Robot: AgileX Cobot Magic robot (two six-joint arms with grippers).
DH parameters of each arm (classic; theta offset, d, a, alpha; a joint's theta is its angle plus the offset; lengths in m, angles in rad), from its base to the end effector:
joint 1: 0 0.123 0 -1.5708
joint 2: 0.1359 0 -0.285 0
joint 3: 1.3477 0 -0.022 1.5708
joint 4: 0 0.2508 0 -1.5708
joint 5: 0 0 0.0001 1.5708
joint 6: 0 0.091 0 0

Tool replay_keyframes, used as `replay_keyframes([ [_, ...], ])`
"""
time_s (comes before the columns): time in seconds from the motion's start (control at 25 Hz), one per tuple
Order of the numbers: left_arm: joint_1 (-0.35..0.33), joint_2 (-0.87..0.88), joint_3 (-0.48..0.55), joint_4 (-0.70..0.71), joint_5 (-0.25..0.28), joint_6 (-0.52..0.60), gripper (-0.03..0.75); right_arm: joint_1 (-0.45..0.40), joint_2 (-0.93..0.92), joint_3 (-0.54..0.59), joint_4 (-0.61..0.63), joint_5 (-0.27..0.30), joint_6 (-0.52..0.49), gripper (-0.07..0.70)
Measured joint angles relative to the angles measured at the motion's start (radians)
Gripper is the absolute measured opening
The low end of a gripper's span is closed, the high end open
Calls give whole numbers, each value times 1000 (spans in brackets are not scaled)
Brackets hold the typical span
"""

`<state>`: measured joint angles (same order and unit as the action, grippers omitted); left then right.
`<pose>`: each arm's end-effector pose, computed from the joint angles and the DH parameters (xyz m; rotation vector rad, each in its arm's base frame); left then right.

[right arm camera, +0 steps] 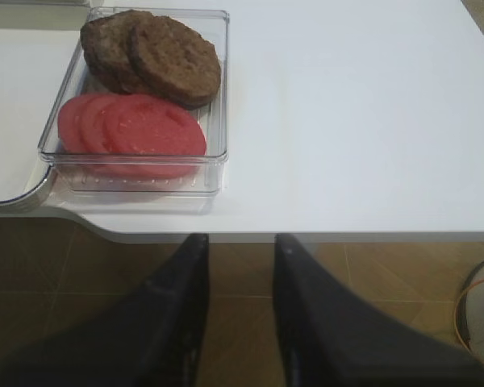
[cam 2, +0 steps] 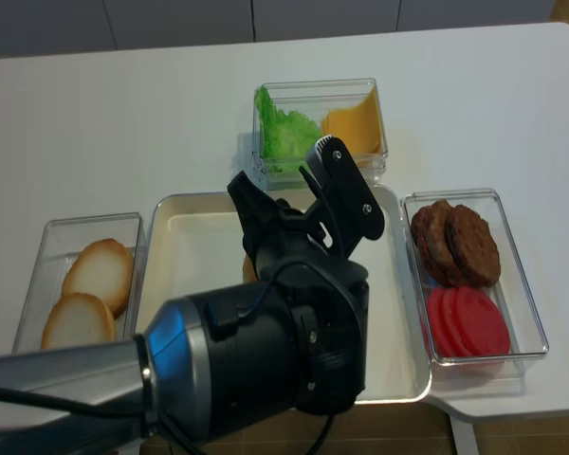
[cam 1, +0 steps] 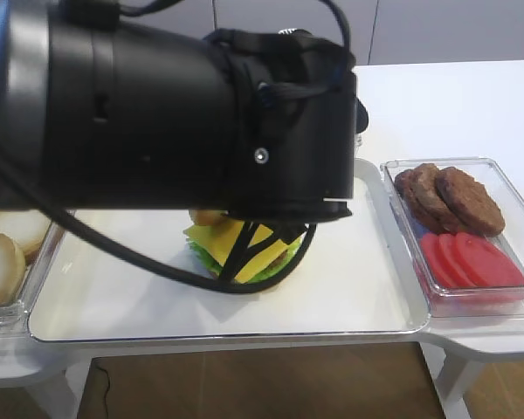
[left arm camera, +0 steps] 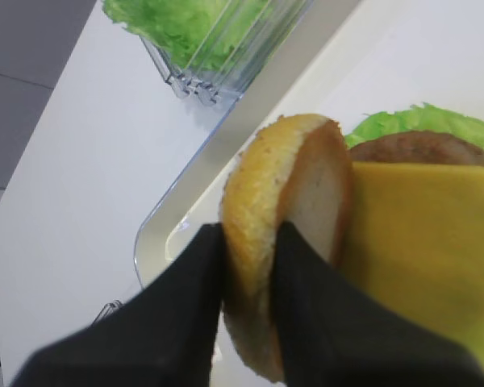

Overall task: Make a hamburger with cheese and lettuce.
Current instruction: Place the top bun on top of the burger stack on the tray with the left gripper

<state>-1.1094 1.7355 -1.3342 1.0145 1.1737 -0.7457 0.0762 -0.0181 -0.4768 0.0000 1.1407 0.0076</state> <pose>0.2194 -0.2811 0.2856 0.8257 2.1091 0.6216 -0.0085 -0.0006 0.2644 -0.0730 2.1285 0.0494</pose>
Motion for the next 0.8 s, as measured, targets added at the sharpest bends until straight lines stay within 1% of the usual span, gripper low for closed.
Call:
replay_keyframes([
  [0.56, 0, 0, 0, 0, 10, 0, 155, 0, 0, 0, 0, 0, 0, 228],
  [0.68, 0, 0, 0, 0, 10, 0, 169, 0, 0, 0, 0, 0, 0, 228],
  [0.8, 0, 0, 0, 0, 12, 0, 202, 0, 0, 0, 0, 0, 0, 228],
])
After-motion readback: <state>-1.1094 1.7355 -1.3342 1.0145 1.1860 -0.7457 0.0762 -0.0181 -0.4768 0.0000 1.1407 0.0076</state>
